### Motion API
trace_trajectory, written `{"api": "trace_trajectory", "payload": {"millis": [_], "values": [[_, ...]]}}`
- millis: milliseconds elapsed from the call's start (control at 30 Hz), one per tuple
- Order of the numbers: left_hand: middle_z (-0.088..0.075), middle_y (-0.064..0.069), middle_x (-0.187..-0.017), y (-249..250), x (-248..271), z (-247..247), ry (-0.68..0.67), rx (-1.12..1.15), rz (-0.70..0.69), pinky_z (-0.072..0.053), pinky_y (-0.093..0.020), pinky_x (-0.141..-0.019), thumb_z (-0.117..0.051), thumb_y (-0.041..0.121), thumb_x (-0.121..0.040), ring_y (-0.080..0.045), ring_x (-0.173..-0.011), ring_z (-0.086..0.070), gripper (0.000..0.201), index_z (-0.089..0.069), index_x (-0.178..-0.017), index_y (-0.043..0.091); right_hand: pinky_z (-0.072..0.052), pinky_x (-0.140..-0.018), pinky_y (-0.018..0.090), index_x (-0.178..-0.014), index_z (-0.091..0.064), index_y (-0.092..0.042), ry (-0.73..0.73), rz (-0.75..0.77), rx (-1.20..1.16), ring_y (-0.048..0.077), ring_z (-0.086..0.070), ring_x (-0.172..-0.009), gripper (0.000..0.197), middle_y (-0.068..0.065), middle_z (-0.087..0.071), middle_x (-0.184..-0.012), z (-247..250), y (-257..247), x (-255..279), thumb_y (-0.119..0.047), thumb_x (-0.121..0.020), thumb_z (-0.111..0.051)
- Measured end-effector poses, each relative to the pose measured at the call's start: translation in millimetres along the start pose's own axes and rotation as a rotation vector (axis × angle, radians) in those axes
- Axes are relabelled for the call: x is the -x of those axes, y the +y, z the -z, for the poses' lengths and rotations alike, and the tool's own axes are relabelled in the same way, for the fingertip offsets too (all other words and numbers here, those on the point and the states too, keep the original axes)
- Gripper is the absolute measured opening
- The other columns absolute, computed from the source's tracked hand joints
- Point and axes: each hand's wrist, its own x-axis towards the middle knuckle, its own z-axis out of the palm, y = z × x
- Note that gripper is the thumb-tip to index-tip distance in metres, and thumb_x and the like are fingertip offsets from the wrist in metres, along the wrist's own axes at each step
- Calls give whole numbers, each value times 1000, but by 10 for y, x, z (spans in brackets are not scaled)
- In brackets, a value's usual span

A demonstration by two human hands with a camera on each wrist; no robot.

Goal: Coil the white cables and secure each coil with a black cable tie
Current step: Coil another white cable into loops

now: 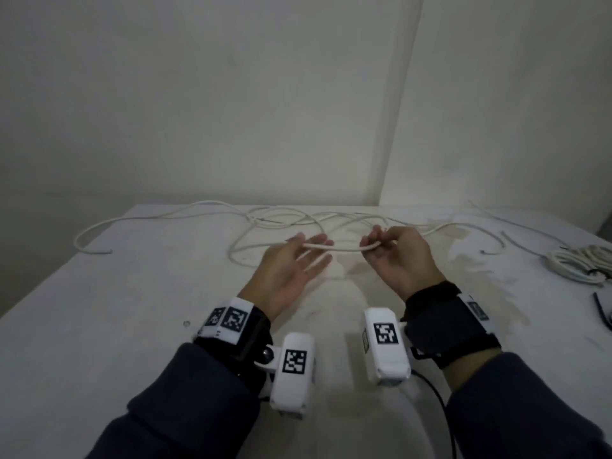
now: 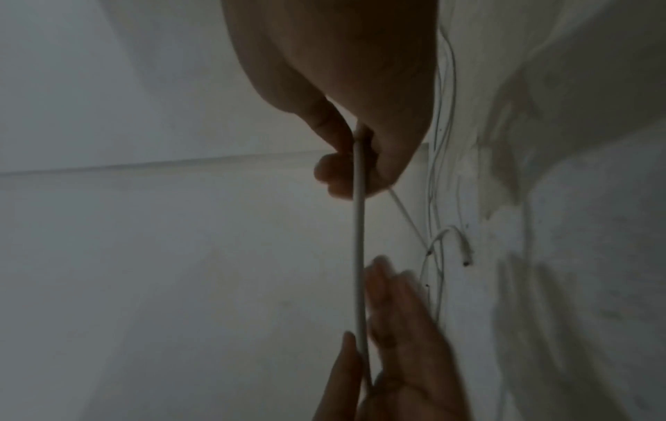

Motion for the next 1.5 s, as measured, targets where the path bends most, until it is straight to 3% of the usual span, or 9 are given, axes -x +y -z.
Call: {"api": "trace_trajectory", "payload": {"millis": [133,267,500,600,767,933,1033,1200,1500], "values": [[-50,-5,-53,19,-65,80,69,10,-158,-59,-36,-58,-35,2,-101,-17,-50,-58,12,-41,-93,8,-49,-64,30,-86,-45,-5,105,1,-30,18,-48,-61,12,12,-47,-81,269,5,41,2,-87,-35],[-38,-3,-62,-105,-117,202,162,-190,-173,-51,-27,-49,-30,7,-103,-9,-39,-40,35,-20,-134,17,-40,-41,21,-107,-43,-6,218,13,87,13,-39,-51,11,13,-50,-83,410,19,-148,-8,-97,-40],[-34,1,-56,-120,-193,361,88,-273,-65,-28,-17,-37,-32,16,-104,-6,-39,-27,41,-28,-145,22,-16,-31,18,-101,-65,-15,-32,-34,513,6,-18,-37,18,-5,-34,-52,399,129,-270,-30,-91,-63],[-41,-1,-58,-126,-203,365,42,-303,-70,-27,-17,-37,-36,18,-104,-6,-40,-27,36,-38,-139,20,-20,-35,18,-78,-69,-15,-107,78,758,7,-22,-41,12,-7,-31,-50,366,166,-216,-24,-79,-76],[-57,-6,-76,-141,-139,295,-68,-508,-51,-26,-15,-37,-53,12,-96,-4,-38,-28,16,-58,-108,2,-24,-39,18,-57,-61,-14,-209,253,996,3,-33,-37,24,-8,-53,-47,239,209,-184,1,-68,-77],[-58,8,-52,-180,-116,337,-177,-635,14,-25,-14,-39,-56,-4,-90,-2,-40,-30,22,-57,-111,-9,-31,-41,13,-78,-57,-12,-343,309,1012,1,-42,-38,29,-11,-53,-45,134,285,-224,7,-69,-76],[-55,9,-50,-167,-120,339,-199,-599,41,-22,-13,-38,-53,-4,-92,0,-38,-27,16,-60,-106,-6,-40,-51,14,-83,-60,-13,-362,305,963,4,-52,-50,27,-4,-63,-59,139,317,-227,0,-70,-80],[-50,2,-63,-118,-203,363,-76,-263,-40,-23,-10,-34,-49,0,-94,0,-35,-28,14,-62,-93,4,-56,-79,35,-123,-55,-17,-408,-51,775,24,-68,-82,51,11,-70,-97,199,290,-224,-8,-76,-73],[-52,-1,-69,-132,-209,357,-34,-166,-23,-29,-11,-36,-50,-3,-92,-1,-35,-29,13,-61,-94,5,-49,-66,29,-127,-56,-24,-436,17,869,25,-58,-73,69,15,-70,-78,232,332,-177,14,-72,-71]]}}
